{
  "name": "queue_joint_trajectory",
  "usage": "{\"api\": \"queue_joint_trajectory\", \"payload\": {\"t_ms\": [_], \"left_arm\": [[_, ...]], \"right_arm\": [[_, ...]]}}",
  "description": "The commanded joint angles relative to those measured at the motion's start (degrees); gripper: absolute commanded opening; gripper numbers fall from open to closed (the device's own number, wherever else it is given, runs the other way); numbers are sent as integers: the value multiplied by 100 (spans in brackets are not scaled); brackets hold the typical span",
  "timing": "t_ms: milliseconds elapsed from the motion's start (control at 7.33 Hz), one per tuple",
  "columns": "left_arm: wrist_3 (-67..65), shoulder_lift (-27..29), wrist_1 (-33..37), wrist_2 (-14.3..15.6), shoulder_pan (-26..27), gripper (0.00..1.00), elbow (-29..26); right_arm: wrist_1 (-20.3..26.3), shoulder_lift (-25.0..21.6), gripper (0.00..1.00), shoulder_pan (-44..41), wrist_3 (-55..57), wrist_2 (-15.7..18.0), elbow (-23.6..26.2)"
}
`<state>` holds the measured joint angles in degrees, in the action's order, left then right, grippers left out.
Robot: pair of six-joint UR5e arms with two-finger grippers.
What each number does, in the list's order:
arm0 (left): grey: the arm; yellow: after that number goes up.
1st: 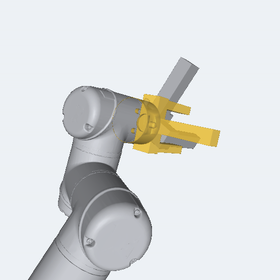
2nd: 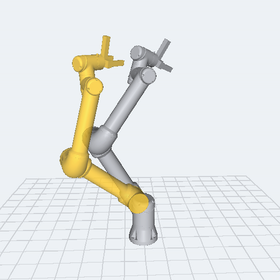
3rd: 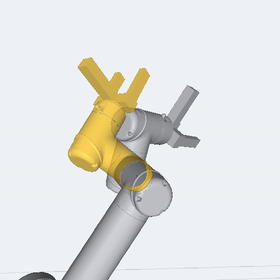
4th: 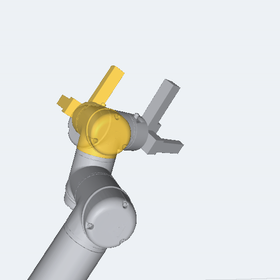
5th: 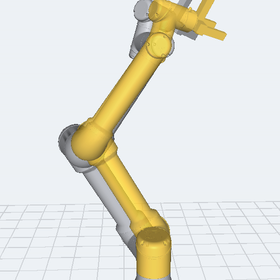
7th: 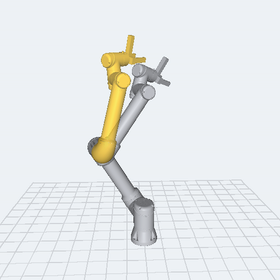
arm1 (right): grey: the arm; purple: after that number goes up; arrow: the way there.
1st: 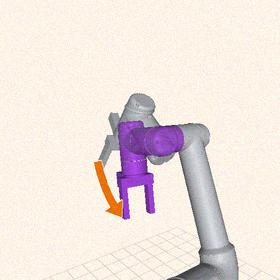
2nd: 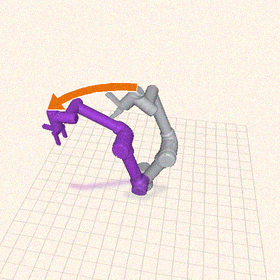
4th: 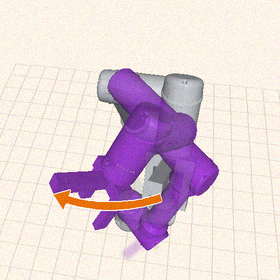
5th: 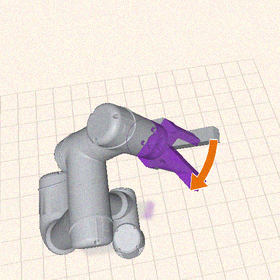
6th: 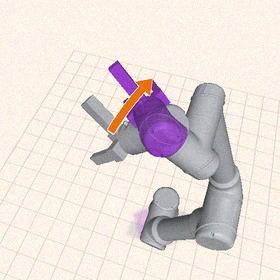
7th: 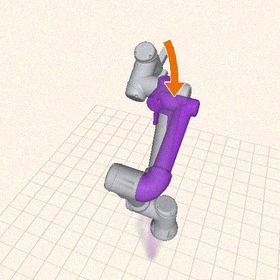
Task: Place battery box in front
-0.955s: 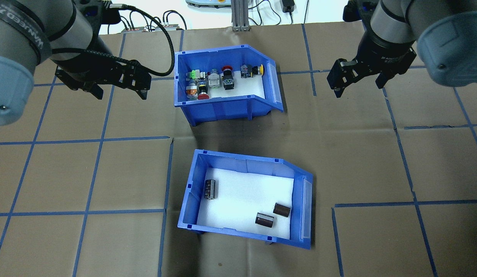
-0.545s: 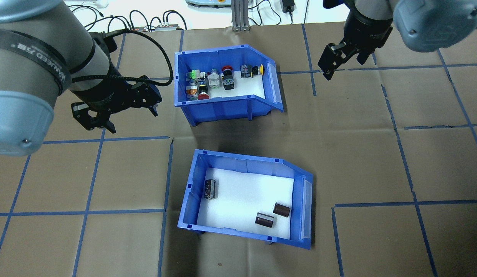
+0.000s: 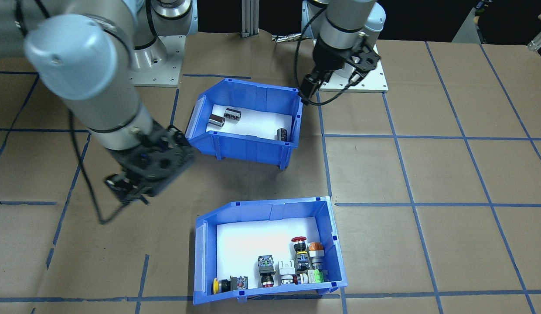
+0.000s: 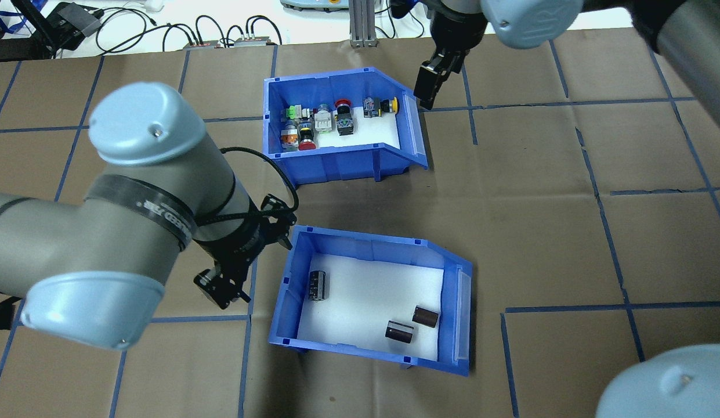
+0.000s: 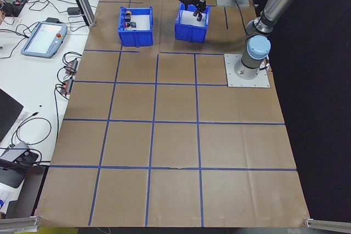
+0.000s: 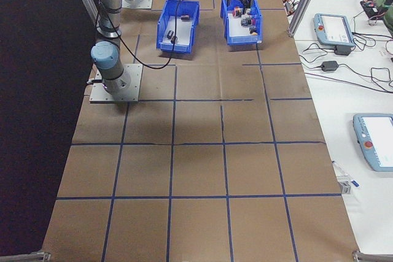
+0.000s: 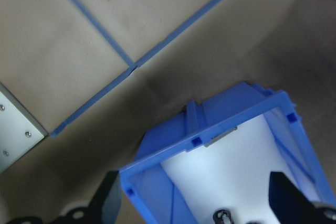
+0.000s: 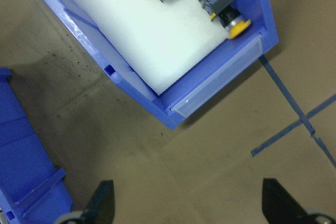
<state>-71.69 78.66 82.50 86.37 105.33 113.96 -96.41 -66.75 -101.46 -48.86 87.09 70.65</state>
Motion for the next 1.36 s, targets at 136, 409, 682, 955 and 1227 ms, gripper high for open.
{"api": "queue_joint_trajectory", "payload": {"t_ms": [136, 409, 682, 955, 1227], "left_arm": [[-1670, -123, -1239, 3, 1084, 99, 992], [-2252, -359, -2602, -32, 1200, 99, 1994], [-2464, -361, -2845, -206, 1200, 98, 2236], [-2517, -273, -2853, -313, 1200, 97, 2236], [-2640, -80, -2880, -322, 1209, 88, 2227]], "right_arm": [[17, 557, 100, -934, -791, 80, -509], [-192, 925, 100, -1488, -923, 411, -517], [-527, 1329, 100, -1649, -1222, 634, -491], [-563, 1585, 100, -1658, -1231, 634, -500], [-1317, 1823, 100, -1658, -1196, 660, -491]]}}
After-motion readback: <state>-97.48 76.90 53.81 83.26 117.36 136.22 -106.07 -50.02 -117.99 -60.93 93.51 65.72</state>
